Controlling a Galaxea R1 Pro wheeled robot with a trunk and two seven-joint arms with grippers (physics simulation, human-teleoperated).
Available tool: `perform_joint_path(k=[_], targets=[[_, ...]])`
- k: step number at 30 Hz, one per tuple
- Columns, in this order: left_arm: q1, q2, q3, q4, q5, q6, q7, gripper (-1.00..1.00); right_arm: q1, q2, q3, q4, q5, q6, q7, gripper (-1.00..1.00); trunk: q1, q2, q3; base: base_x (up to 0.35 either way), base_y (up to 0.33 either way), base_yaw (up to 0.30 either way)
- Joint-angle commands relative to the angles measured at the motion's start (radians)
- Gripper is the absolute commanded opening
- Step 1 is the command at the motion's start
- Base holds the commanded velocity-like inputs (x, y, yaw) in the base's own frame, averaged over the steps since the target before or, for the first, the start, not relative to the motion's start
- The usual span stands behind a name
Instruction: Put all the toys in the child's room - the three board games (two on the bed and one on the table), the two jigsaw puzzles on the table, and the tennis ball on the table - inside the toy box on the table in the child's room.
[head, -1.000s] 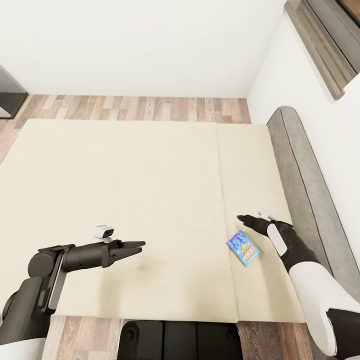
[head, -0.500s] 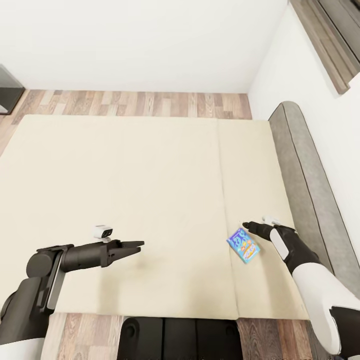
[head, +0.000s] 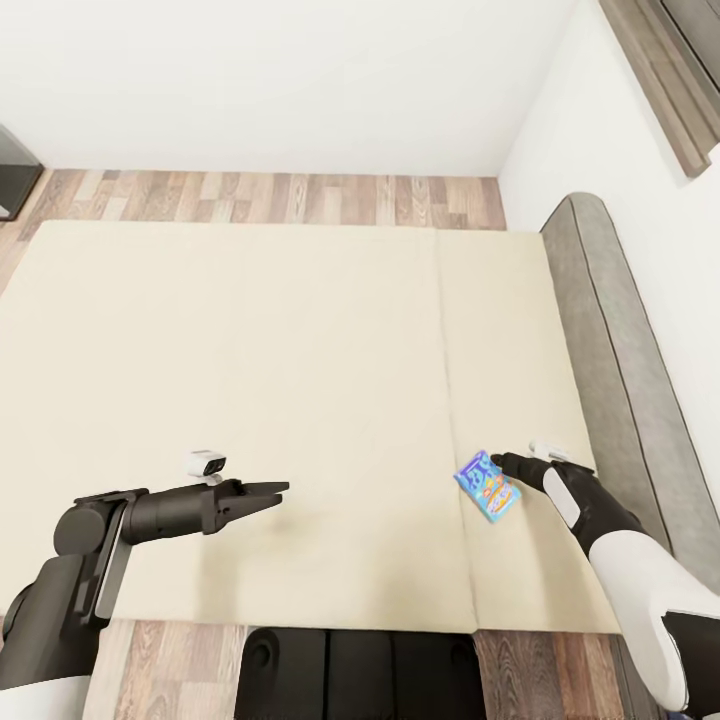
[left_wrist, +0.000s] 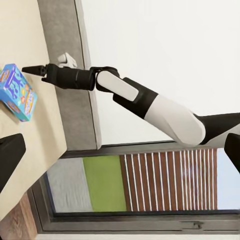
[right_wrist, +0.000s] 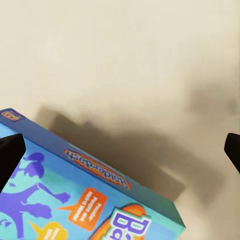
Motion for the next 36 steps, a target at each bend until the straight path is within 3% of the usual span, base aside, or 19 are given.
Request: perform_joint_path(k=[1, 13, 17, 23, 24, 26, 28, 30, 36], targets=[[-0.001, 0.0, 0.0, 0.0, -0.001, 0.011, -0.004, 1.0, 0.0, 0.001, -0.005, -0.001, 0.0, 0.005, 0.004, 1.0, 0.0, -0.002, -0.003, 0.0, 0.0, 0.0], [0.0, 0.0, 0.0, 0.0, -0.001, 0.009, -0.004, 1.0, 0.002, 0.012, 0.001, 0.001, 0.007, 0.001, 0.008, 1.0, 0.0, -0.002, -0.021, 0.0, 0.0, 0.0], [0.0, -0.001, 0.0, 0.0, -0.001, 0.009, -0.004, 1.0, 0.007, 0.012, 0.048, -0.001, 0.005, -0.002, 0.015, 1.0, 0.0, -0.002, -0.025, 0.0, 0.0, 0.006], [0.0, -0.002, 0.0, 0.0, -0.001, 0.009, -0.004, 1.0, 0.01, 0.013, 0.072, -0.001, 0.004, -0.043, 0.018, 1.0, 0.0, -0.002, -0.026, 0.0, 0.0, 0.002], [0.006, -0.007, 0.0, 0.005, -0.007, 0.003, 0.002, 1.0, 0.015, -0.007, 0.071, -0.033, -0.01, -0.037, 0.018, 1.0, 0.0, -0.002, -0.026, 0.0, 0.0, 0.0], [0.012, -0.013, 0.0, 0.015, -0.015, -0.007, 0.014, 1.0, 0.023, -0.012, 0.07, -0.046, -0.05, -0.026, 0.019, 1.0, 0.0, -0.002, -0.026, 0.0, 0.0, 0.0], [0.012, -0.013, 0.0, 0.025, -0.015, -0.008, 0.023, 1.0, 0.031, -0.014, 0.066, -0.061, -0.057, -0.015, 0.021, 1.0, 0.0, -0.002, -0.026, 0.0, 0.0, 0.0], [0.012, -0.013, -0.002, 0.035, -0.016, -0.008, 0.034, 1.0, 0.029, -0.01, 0.066, -0.077, -0.04, -0.004, 0.022, 1.0, 0.0, -0.002, -0.026, 0.0, 0.0, 0.0], [0.012, -0.014, -0.003, 0.043, -0.015, -0.008, 0.043, 1.0, 0.024, 0.023, 0.064, -0.11, -0.074, 0.03, 0.053, 1.0, 0.0, -0.002, -0.026, 0.0, 0.0, 0.0]])
